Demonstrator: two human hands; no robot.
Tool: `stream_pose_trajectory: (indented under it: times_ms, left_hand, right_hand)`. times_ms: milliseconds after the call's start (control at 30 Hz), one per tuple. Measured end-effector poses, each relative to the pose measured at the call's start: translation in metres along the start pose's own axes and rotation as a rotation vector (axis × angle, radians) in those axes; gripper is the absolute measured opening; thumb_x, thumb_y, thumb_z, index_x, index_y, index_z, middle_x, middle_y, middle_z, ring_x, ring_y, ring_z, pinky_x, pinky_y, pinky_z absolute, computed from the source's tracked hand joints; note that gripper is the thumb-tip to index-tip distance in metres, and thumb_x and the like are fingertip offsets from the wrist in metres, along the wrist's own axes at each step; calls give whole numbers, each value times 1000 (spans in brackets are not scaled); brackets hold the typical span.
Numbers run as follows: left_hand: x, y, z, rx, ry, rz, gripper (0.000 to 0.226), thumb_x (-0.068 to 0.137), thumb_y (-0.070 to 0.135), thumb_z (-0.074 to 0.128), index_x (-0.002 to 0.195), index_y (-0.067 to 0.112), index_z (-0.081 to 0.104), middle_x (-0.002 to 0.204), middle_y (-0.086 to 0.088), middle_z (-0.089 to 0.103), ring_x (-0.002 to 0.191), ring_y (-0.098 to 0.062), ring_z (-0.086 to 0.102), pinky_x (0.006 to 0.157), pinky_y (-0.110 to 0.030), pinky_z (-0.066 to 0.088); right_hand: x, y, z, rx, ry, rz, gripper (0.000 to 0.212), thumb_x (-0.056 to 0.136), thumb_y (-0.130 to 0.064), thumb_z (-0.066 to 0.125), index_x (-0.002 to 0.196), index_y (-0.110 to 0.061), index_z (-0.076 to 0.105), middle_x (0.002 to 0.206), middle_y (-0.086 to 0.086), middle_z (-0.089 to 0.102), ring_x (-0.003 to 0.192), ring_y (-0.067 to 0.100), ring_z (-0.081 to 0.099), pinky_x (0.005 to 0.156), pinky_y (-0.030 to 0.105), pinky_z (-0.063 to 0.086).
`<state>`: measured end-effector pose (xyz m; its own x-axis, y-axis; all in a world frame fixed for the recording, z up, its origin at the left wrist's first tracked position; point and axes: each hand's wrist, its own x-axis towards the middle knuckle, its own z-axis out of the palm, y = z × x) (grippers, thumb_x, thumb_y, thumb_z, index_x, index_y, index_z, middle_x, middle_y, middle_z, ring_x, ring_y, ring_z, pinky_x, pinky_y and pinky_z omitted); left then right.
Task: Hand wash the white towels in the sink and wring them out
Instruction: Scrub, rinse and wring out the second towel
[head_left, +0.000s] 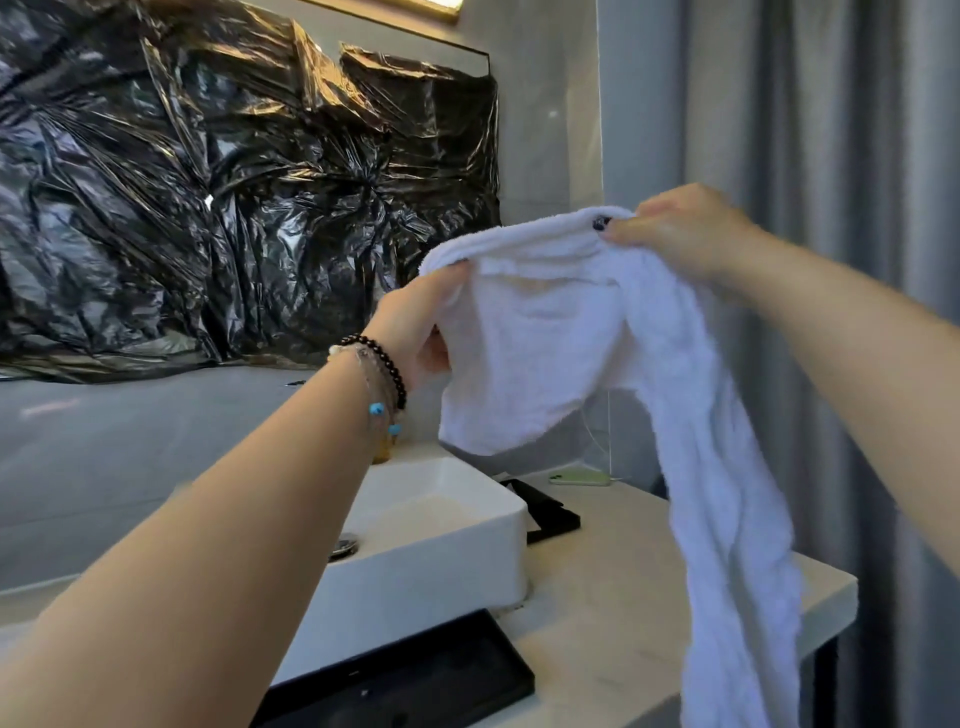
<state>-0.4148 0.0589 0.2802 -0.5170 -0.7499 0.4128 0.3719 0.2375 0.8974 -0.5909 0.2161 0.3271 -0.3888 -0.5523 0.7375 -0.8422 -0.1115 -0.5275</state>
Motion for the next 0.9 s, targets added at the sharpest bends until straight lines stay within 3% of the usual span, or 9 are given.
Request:
stream_pose_trajectory:
  times_ms: [100,200,300,333,367,567,667,767,900]
  left_hand:
    - [-6,-2,33,-89,-138,-36,51,77,40,72,120,13,69,117,-9,72,102,-25,72,92,-41,56]
    - [-11,-11,77,72,17,35,31,73,30,79,98,14,71,99,-4,75,91,-20,72,88,-36,58]
    - [-25,-31,120,361,35,218,20,65,35,76,65,19,63,66,7,63,66,-9,53,67,-25,52]
    - [-27,-38,127,419,36,257,25,60,41,71,58,20,59,61,5,59,70,-23,65,63,-23,46]
    - [-30,-43,130,478,55,293,29,59,47,65,55,20,54,59,0,58,95,-19,61,61,-22,41]
    - [-34,-60,135,935,-15,494,56,71,56,81,53,23,40,72,-9,61,83,-15,59,50,-23,31]
    - [-30,-72,135,1145,-252,426,65,64,55,86,58,18,33,69,10,28,61,-8,19,44,-22,25]
    - [-19,-93,129,1258,-428,265,58,70,40,87,58,16,35,62,-2,36,57,-16,32,46,-21,26]
    - [-2,-118,114,727,-474,-5,30,77,34,77,86,7,71,87,-7,68,81,-17,60,77,-27,52]
  right_hand:
    - [-39,23,12,613,-360,213,34,71,-23,67,98,-3,69,94,9,73,87,23,70,77,30,53]
    - [-79,41,23,682,-432,224,21,86,-13,68,106,-9,65,96,2,75,87,13,72,74,26,57]
    - [-91,68,13,309,-305,90,44,76,-16,81,116,-20,64,109,-4,73,101,10,68,86,32,55]
    - [-92,78,5,229,-228,92,41,72,-20,81,111,-17,66,105,-2,73,95,12,68,82,36,56]
    - [-93,88,-4,214,-153,105,39,68,-24,78,104,-12,68,97,2,72,85,15,65,72,38,53]
    - [-90,124,-53,273,85,70,21,84,4,64,87,-16,66,81,0,67,71,5,60,68,21,48]
    - [-85,138,-66,273,163,65,21,83,5,66,91,-14,64,81,-1,66,72,8,59,68,20,50]
    - [-81,154,-78,286,146,122,18,85,1,66,82,-17,62,68,-6,66,61,7,58,56,20,49]
    - [-83,180,-82,396,-88,252,12,97,-9,54,92,-10,66,75,-2,70,67,11,65,62,24,52]
